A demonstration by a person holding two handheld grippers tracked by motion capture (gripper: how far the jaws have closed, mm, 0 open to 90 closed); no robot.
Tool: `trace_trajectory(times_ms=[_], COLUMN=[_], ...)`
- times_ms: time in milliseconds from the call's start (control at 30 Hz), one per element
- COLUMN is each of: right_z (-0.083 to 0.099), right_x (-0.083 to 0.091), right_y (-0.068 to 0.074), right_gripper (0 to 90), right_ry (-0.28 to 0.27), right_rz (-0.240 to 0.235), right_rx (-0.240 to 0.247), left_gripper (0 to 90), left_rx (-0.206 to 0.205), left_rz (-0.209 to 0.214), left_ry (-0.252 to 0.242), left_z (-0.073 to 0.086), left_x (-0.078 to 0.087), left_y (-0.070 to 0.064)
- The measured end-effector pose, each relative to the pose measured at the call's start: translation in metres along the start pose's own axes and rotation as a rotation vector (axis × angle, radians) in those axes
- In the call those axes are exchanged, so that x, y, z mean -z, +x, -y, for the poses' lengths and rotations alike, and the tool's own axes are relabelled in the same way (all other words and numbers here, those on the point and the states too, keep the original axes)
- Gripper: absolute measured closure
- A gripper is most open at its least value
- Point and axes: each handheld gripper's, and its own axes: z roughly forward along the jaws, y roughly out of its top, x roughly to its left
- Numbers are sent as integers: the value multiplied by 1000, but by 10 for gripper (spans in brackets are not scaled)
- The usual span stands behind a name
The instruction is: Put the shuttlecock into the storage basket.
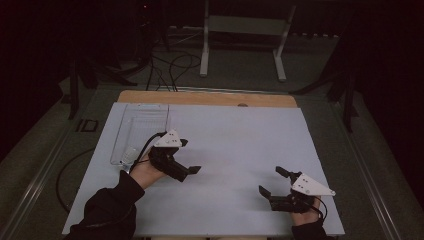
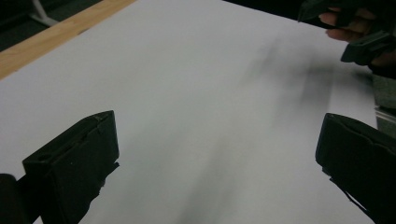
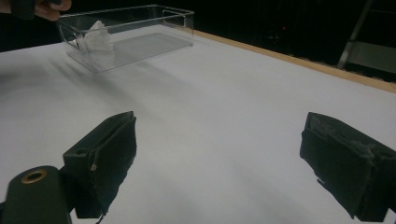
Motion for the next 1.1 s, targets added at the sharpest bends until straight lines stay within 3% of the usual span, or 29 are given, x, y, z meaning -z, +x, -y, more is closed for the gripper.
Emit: trace_trajectory(times_ms=[433, 633, 833, 967, 1100], right_z=[0, 0, 0, 0, 0], right_x=[0, 0, 0, 0, 0], right_y=[0, 0, 0, 0, 1], right_gripper=[108, 108, 108, 108, 108], right_ry=[4, 5, 7, 6, 10], right_rz=[-1, -1, -4, -3, -4], right_rx=[1, 2, 2, 0, 3], left_gripper=[0, 0, 0, 0, 0], left_rx=[-7, -10, -38, -55, -55], left_rz=[56, 62, 82, 65, 63], left_ry=[4, 2, 27, 62, 60], left_z=[12, 19, 28, 36, 44], left_x=[-21, -29, -35, -37, -33], left_y=[-14, -19, -26, -29, -28])
